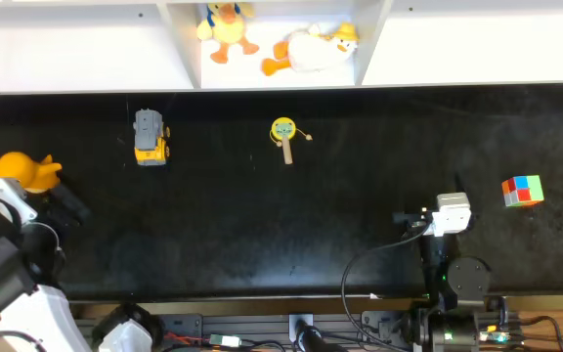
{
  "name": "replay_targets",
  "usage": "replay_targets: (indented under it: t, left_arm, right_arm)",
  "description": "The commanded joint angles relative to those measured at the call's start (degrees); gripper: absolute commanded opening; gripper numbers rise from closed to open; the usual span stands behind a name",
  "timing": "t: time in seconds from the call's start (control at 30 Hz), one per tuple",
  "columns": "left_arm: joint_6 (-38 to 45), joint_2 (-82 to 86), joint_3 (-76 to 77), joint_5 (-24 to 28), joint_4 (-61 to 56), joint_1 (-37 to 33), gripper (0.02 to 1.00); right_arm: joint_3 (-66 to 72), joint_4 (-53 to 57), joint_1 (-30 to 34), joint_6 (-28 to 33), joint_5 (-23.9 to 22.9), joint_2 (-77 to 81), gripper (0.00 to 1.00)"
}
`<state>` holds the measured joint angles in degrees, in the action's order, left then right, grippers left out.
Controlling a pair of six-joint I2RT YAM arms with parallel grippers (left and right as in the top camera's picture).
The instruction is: Store Toys
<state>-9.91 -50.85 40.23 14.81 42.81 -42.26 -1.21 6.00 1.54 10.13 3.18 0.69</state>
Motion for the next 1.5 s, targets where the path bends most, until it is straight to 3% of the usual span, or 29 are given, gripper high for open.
replay_targets:
  t: [0.03, 0.33, 0.87, 1.23, 1.43, 1.5]
  left_arm:
    - [2.71, -1.70, 1.55, 3.26, -0.28, -1.66, 0.998]
    - [17.22, -2.54, 1.55, 6.16, 0.59, -6.49, 0.998]
    - [42.32, -2.54, 1.55, 6.14, 1.07, -11.43, 0.998]
    - [43.15, -2.64, 1.60, 2.56, -6.40, -11.43, 0.998]
    - [42.62, -2.64, 1.64, 4.28, -6.54, -12.50, 0.998]
    - [38.86, -2.62, 1.64, 3.69, -7.87, -13.38, 0.978]
  right_arm:
    - [0.31, -0.42, 0.37, -0.04, 0.13, -0.48, 0.996]
    - [0.31, -0.42, 0.37, -0.04, 0.13, -0.48, 0.996]
    - [0.31, -0.42, 0.37, -0.04, 0.13, -0.48, 0.996]
    - [0.31, -0.42, 0.37, -0.04, 0.13, -0.48, 0.996]
    - [0.31, -0.42, 0.37, -0.04, 0.13, -0.48, 0.996]
    - [0.31, -0.42, 0.37, -0.04, 0.13, -0.48, 0.996]
